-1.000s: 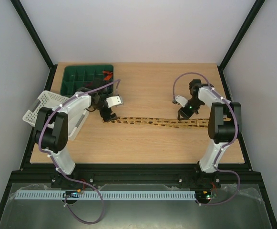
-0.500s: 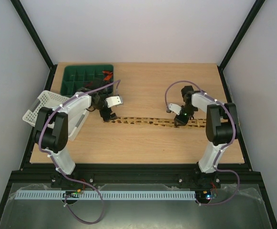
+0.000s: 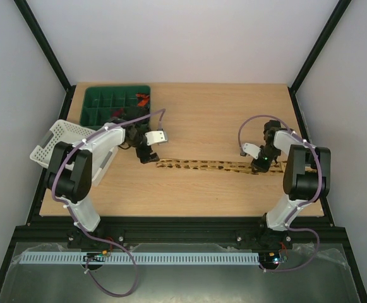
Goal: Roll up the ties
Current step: Adjust the tie at the center of the board.
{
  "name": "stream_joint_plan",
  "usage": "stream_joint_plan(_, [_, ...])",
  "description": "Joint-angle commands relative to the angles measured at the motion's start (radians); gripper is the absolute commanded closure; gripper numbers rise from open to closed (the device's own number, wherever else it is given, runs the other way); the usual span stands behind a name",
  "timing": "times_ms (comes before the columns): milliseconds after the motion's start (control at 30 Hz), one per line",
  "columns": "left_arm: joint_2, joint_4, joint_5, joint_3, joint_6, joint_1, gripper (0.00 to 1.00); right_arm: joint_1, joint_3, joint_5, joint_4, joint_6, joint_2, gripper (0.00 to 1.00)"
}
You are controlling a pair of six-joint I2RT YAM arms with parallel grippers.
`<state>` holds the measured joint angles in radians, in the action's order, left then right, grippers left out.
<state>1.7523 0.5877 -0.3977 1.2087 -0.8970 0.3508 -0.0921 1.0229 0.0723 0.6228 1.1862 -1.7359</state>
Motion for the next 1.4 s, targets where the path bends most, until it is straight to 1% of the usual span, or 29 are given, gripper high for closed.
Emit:
stream_joint_plan(0, [0.021,0.013,-0.048,-0.011,0.009,0.045,0.08,-0.058,-0.041,-0.114,0.08,0.063,-0.042,0.67])
stream_joint_plan(133, [0.026,-0.003,-0.061,-0.034,0.014,0.091,0.09,-0.083,-0.022,-0.113,0.104,0.063,-0.034,0.66])
stream_joint_plan(233, [0.027,-0.03,-0.061,-0.066,0.017,0.115,0.11,-0.083,0.044,-0.035,0.161,0.014,-0.01,0.61])
stream_joint_plan(300, [0.032,-0.056,-0.058,-0.084,0.029,0.124,0.12,-0.083,0.105,0.023,0.205,-0.03,-0.003,0.56])
stream_joint_plan(400, [0.05,-0.085,-0.052,-0.094,0.052,0.126,0.14,-0.078,0.211,0.156,0.28,-0.124,-0.007,0.48])
stream_joint_plan(500, [0.069,-0.108,-0.04,-0.096,0.066,0.126,0.18,-0.047,0.295,0.288,0.336,-0.241,-0.014,0.41])
stream_joint_plan(600, [0.077,-0.126,-0.027,-0.11,0.064,0.125,0.21,0.015,0.342,0.416,0.336,-0.406,-0.02,0.41])
stream_joint_plan(700, [0.075,-0.153,-0.012,-0.132,0.06,0.121,0.24,0.096,0.335,0.532,0.276,-0.618,-0.023,0.43])
stream_joint_plan(733, [0.072,-0.164,-0.005,-0.139,0.063,0.12,0.25,0.122,0.324,0.571,0.237,-0.707,-0.026,0.45])
stream_joint_plan(767, [0.07,-0.176,-0.001,-0.145,0.072,0.115,0.26,0.152,0.304,0.598,0.207,-0.759,-0.028,0.47])
stream_joint_plan(800, [0.068,-0.183,-0.004,-0.147,0.078,0.111,0.26,0.181,0.286,0.617,0.161,-0.856,-0.032,0.48])
stream_joint_plan(867, [0.071,-0.193,-0.009,-0.149,0.084,0.102,0.27,0.233,0.257,0.643,0.057,-0.967,-0.048,0.49])
stream_joint_plan(900, [0.072,-0.197,-0.009,-0.148,0.08,0.102,0.28,0.254,0.25,0.64,0.026,-1.006,-0.057,0.48])
stream_joint_plan(933, [0.07,-0.196,-0.015,-0.147,0.066,0.103,0.28,0.273,0.252,0.631,0.014,-1.012,-0.067,0.46])
stream_joint_plan(1000, [0.056,-0.19,-0.037,-0.145,0.034,0.106,0.26,0.29,0.265,0.611,0.028,-0.938,-0.072,0.39])
stream_joint_plan(1033, [0.05,-0.184,-0.049,-0.141,0.02,0.107,0.25,0.29,0.263,0.587,0.03,-0.882,-0.064,0.32])
stream_joint_plan(1067, [0.047,-0.175,-0.06,-0.132,0.005,0.109,0.24,0.29,0.254,0.538,0.032,-0.794,-0.047,0.26])
stream_joint_plan(1133, [0.046,-0.151,-0.07,-0.121,-0.028,0.116,0.21,0.287,0.21,0.432,0.015,-0.607,-0.005,0.18])
stream_joint_plan(1200, [0.048,-0.156,-0.064,-0.111,-0.044,0.133,0.18,0.272,0.169,0.343,0.015,-0.422,0.023,0.13])
stream_joint_plan(1267, [0.064,-0.16,-0.064,-0.085,-0.041,0.153,0.16,0.24,0.151,0.303,0.05,-0.27,0.031,0.08])
stream_joint_plan(1300, [0.08,-0.159,-0.061,-0.065,-0.034,0.165,0.16,0.217,0.143,0.291,0.066,-0.204,0.031,0.01])
stream_joint_plan(1367, [0.123,-0.153,-0.055,-0.016,-0.013,0.193,0.16,0.181,0.126,0.263,0.094,-0.071,0.025,0.01])
